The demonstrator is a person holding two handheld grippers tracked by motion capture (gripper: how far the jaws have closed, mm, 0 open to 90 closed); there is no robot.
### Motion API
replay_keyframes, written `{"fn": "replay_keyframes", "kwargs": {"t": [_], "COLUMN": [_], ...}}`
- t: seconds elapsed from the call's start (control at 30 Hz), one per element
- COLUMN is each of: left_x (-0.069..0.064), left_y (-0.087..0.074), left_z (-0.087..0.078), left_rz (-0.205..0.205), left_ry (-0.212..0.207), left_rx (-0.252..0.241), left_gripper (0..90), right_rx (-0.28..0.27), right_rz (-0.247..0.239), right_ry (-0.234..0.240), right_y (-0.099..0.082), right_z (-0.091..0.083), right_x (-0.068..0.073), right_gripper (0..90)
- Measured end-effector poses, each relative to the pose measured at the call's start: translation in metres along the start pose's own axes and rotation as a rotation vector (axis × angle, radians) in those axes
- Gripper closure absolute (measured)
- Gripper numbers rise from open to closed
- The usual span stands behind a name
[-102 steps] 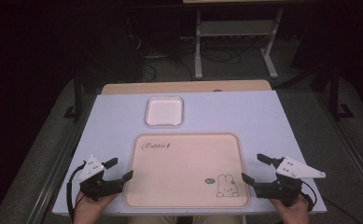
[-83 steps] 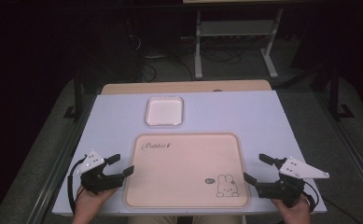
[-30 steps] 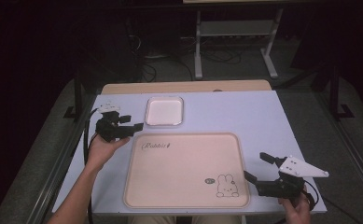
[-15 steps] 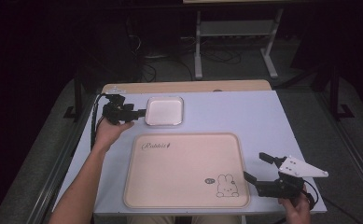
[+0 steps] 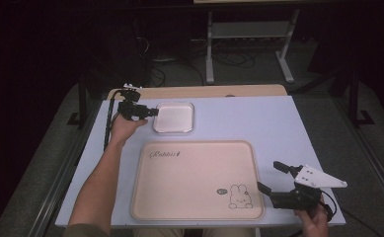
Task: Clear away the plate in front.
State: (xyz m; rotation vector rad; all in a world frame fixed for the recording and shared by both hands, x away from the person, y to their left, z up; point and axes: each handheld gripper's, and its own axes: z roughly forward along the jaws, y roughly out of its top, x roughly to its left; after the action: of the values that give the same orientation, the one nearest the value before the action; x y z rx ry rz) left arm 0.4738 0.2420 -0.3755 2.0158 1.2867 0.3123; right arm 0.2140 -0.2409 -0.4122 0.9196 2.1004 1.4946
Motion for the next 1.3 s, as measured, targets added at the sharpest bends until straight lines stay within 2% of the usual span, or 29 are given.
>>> {"fn": "replay_keyframes", "kwargs": {"t": [0.2, 0.37, 0.57, 0.7, 1.1, 1.3], "left_x": [0.006, 0.008, 0.014, 0.015, 0.017, 0.018], "left_y": [0.0, -0.004, -0.009, -0.011, -0.016, -0.02], "left_z": [0.014, 0.025, 0.032, 0.037, 0.052, 0.06], "left_rz": [-0.056, -0.067, -0.121, -0.122, -0.173, -0.209], "left_ry": [0.005, 0.037, 0.033, 0.041, 0.059, 0.031], "left_rx": [0.011, 0.073, 0.117, 0.144, 0.176, 0.194], "left_gripper": [41.3, 44.1, 51.2, 56.0, 68.4, 74.9], "right_rx": [0.002, 0.005, 0.006, 0.003, 0.006, 0.004], "right_rz": [-0.006, -0.009, -0.007, -0.011, -0.023, -0.017], "right_ry": [0.004, 0.005, 0.003, 0.006, 0.013, 0.01], "right_y": [0.0, 0.001, 0.0, 0.0, 0.0, 0.0], "right_z": [0.0, 0.001, -0.001, -0.002, -0.001, -0.002], "right_x": [0.001, 0.001, 0.001, 0.001, 0.002, 0.001], "right_gripper": [13.1, 13.1, 13.1, 13.1, 13.1, 13.1]}}
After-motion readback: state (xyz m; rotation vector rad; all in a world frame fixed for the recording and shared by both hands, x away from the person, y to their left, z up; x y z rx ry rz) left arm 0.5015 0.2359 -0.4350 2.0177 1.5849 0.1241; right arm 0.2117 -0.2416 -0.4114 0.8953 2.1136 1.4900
